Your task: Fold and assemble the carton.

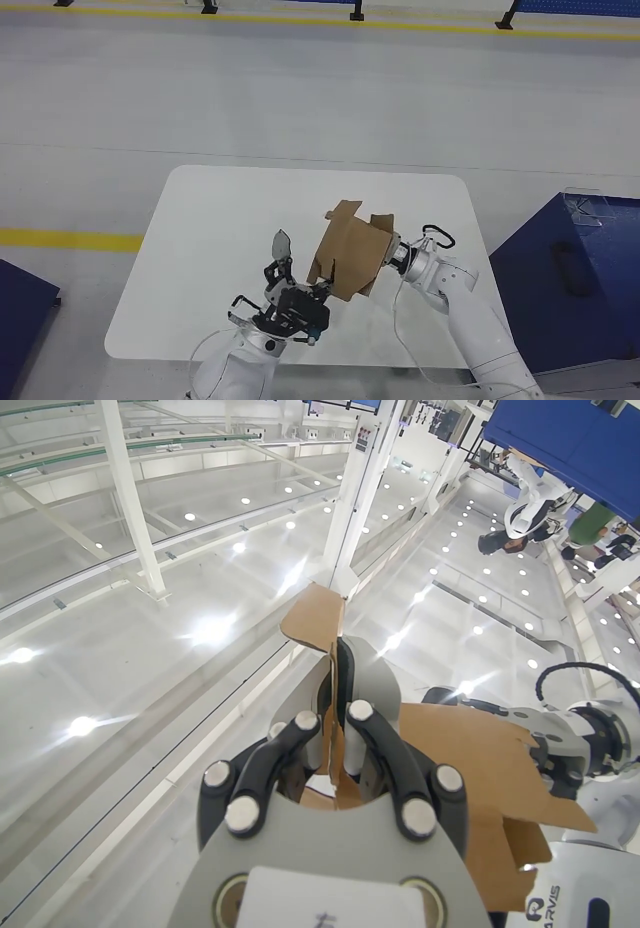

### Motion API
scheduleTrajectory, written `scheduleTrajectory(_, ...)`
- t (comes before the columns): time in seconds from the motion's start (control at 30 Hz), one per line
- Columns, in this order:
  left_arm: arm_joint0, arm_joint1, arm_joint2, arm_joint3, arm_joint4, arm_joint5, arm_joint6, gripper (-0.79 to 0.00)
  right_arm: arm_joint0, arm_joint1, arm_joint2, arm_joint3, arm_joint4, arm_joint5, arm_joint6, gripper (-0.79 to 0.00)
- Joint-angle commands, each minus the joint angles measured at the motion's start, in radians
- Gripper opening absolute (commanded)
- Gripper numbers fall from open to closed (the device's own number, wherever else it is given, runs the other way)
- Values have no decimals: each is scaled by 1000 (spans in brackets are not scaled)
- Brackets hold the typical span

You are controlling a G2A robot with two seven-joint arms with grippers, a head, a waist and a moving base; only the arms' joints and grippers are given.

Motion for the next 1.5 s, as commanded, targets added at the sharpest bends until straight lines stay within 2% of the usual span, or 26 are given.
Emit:
scheduleTrajectory(0.0, -6, -5, 7, 4, 9, 9, -12, -376, -1, 0, -2, 2, -7, 1, 6, -785)
scheduleTrajectory(0.1, -13, -13, 13, 10, 5, 16, -13, -379, 1, -2, -6, 1, -13, -4, 7, -785)
scheduleTrajectory(0.23, -19, -21, 16, 18, 0, 12, -24, -440, 0, -3, -8, 1, -15, -2, 12, -785)
scheduleTrajectory(0.27, -21, -22, 16, 21, 0, 7, -28, -508, 1, -3, -7, 1, -17, -2, 12, -785)
scheduleTrajectory(0.3, -22, -24, 16, 22, 1, 4, -30, -690, 1, -3, -7, 1, -22, -6, 13, -785)
scheduleTrajectory(0.33, -21, -25, 17, 23, -3, 0, -33, -785, 1, -3, -8, 3, -26, -9, 13, -785)
scheduleTrajectory(0.4, -23, -28, 16, 26, -11, -12, -43, -785, 2, -4, -10, 6, -31, -11, 15, -785)
scheduleTrajectory(0.43, -24, -30, 15, 28, -10, -16, -46, -785, 3, -4, -14, 7, -40, -7, 12, -588)
scheduleTrajectory(0.47, -24, -31, 14, 27, -15, -16, -49, -785, 3, -4, -14, 7, -41, -8, 11, 0)
scheduleTrajectory(1.13, -22, -32, 14, 27, -20, -18, -50, -785, 3, -4, -14, 7, -41, -8, 11, 0)
scheduleTrajectory(1.23, -20, -35, -22, 2, -121, -32, -74, -785, -2, 1, 13, -8, -86, -65, 9, 0)
scheduleTrajectory(1.33, -19, -40, -70, -25, -295, -60, -99, -785, 4, 16, 66, 0, -174, -108, 51, 0)
scheduleTrajectory(1.47, -10, -45, -142, -55, -573, -115, -175, -785, 7, 48, 165, 6, -306, -125, 210, 0)
